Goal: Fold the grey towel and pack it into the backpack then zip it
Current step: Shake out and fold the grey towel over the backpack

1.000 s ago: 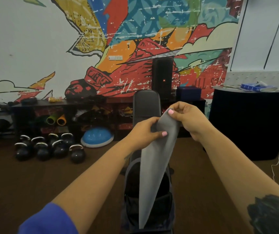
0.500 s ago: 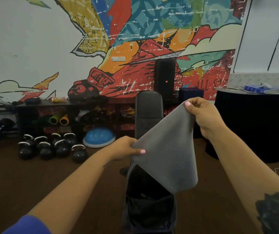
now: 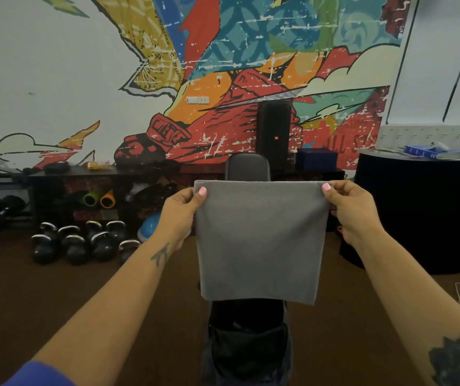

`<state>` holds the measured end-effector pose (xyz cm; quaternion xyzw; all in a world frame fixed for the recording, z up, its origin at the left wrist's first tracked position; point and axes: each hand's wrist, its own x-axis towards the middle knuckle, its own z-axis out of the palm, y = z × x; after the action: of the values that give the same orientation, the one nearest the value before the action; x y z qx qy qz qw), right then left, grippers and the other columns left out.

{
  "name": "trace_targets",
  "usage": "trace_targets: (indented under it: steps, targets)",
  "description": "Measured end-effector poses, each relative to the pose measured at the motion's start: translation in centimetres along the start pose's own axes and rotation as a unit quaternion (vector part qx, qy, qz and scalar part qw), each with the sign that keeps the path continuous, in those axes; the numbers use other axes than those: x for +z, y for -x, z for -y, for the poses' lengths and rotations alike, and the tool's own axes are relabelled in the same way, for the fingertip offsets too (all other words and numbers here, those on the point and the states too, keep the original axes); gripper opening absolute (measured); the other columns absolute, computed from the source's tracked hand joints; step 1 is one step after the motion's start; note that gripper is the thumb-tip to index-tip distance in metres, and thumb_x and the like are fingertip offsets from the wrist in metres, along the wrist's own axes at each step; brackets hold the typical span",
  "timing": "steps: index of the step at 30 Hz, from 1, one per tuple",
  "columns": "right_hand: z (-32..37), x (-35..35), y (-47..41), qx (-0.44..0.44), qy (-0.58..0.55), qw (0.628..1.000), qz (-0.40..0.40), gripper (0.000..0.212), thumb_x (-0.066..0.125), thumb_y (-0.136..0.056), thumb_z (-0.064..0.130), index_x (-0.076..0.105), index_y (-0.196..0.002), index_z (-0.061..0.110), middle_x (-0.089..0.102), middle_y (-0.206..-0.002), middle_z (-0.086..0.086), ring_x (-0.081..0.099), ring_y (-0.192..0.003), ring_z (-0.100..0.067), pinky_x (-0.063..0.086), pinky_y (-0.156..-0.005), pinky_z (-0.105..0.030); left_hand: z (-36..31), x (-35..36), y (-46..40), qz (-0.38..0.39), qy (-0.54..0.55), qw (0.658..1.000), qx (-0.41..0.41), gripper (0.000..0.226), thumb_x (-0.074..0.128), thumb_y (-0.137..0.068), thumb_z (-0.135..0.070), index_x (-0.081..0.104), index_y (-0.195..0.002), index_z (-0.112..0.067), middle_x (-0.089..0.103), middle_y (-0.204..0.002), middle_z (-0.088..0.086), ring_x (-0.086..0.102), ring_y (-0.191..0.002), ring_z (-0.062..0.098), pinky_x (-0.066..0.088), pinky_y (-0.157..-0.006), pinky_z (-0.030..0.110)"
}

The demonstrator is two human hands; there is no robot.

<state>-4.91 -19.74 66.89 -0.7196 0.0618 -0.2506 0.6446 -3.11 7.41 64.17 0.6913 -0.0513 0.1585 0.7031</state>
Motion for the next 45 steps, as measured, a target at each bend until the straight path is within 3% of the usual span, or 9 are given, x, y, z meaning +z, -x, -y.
trace_targets:
  steps: [11,15,21,26,30,32,35,40,45]
  targets:
    - [-0.6,0.0,-0.2,-0.132,0.105,0.985,-0.048,0.013,0.046,-0.098,0.020,0.051,-0.096,0.009,0.049,-0.078,0.002,0.045,-0.075,-0.013,0.037,-0.063,-0.023,-0.6,0.4,0.5,-0.018,-0.114,0.988,0.103,0.015,0.051,-0.094,-0.028,0.064,-0.099,-0.020,0.067,-0.094,-0.004,0.063,-0.093,0.017,0.054,-0.083,0.033]
    - [0.0,-0.2,-0.4,-0.146,0.122,0.980,-0.052,0.013,0.046,-0.098,0.020,0.051,-0.098,0.008,0.048,-0.079,0.002,0.045,-0.076,-0.013,0.038,-0.064,-0.021,-1.5,0.0,0.8,0.079,-0.003,0.997,-0.004,0.021,0.057,-0.089,-0.023,0.064,-0.107,-0.013,0.069,-0.097,-0.002,0.066,-0.087,0.012,0.058,-0.069,0.020]
    - [0.9,-0.8,-0.4,-0.103,0.099,0.990,-0.011,0.014,0.045,-0.099,0.022,0.052,-0.098,0.010,0.047,-0.077,0.004,0.041,-0.069,-0.007,0.037,-0.064,-0.023,-1.6,-2.0,1.2,0.203,0.029,0.972,-0.111,0.038,0.062,-0.076,-0.038,0.066,-0.109,-0.018,0.068,-0.111,0.006,0.066,-0.093,0.018,0.055,-0.072,0.030]
    - [1.6,-0.3,-0.4,-0.015,0.033,0.999,-0.020,0.023,0.046,-0.099,0.025,0.056,-0.111,0.008,0.055,-0.098,-0.001,0.050,-0.090,-0.015,0.044,-0.083,-0.033,0.2,-1.6,2.4,0.266,0.157,0.926,-0.216,0.090,0.014,-0.079,-0.078,0.075,-0.103,-0.017,0.074,-0.105,0.007,0.070,-0.096,0.023,0.057,-0.083,0.039]
    - [1.1,-0.6,-0.6,0.041,0.028,0.999,-0.020,0.021,0.047,-0.098,0.024,0.057,-0.111,0.011,0.057,-0.107,-0.007,0.052,-0.097,-0.019,0.045,-0.086,-0.035,2.0,-1.7,3.7,0.368,0.118,0.891,-0.239,0.078,0.078,-0.053,-0.064,0.071,-0.111,-0.013,0.075,-0.090,0.008,0.073,-0.074,0.019,0.059,-0.062,0.029]
    - [0.8,-0.9,-0.5,0.076,0.017,0.997,-0.011,0.022,0.048,-0.098,0.024,0.058,-0.112,0.010,0.059,-0.111,-0.009,0.054,-0.103,-0.023,0.046,-0.090,-0.037,2.1,-1.6,3.5,0.349,0.102,0.905,-0.221,0.063,0.088,-0.053,-0.037,0.070,-0.109,-0.014,0.074,-0.089,0.008,0.072,-0.073,0.017,0.059,-0.061,0.027]
    - [0.8,-1.4,-0.2,0.120,-0.004,0.993,0.010,0.018,0.049,-0.098,0.023,0.060,-0.106,0.011,0.060,-0.113,-0.012,0.055,-0.099,-0.025,0.047,-0.089,-0.039,1.2,-1.3,2.6,0.256,0.115,0.941,-0.190,0.025,0.061,-0.082,-0.022,0.071,-0.104,-0.016,0.073,-0.097,0.007,0.070,-0.078,0.017,0.058,-0.069,0.028]
    - [1.2,-1.8,-0.3,0.157,-0.091,0.983,-0.002,0.026,0.051,-0.097,0.026,0.060,-0.114,0.008,0.060,-0.090,-0.003,0.057,-0.080,-0.018,0.050,-0.077,-0.035,1.0,-0.8,1.0,0.149,0.032,0.975,-0.163,0.023,0.049,-0.095,-0.017,0.058,-0.116,-0.016,0.061,-0.116,0.010,0.057,-0.098,0.020,0.048,-0.082,0.033]
    - [-4.4,-1.7,1.9,0.343,-0.276,0.887,0.140,0.083,0.020,-0.088,0.071,0.063,-0.104,0.003,0.074,-0.082,-0.019,0.064,-0.089,-0.035,0.054,-0.073,-0.044,1.4,0.0,0.1,0.069,-0.005,0.986,-0.148,0.048,0.056,-0.092,-0.022,0.042,-0.138,-0.020,0.052,-0.131,0.003,0.053,-0.116,0.022,0.048,-0.092,0.037]
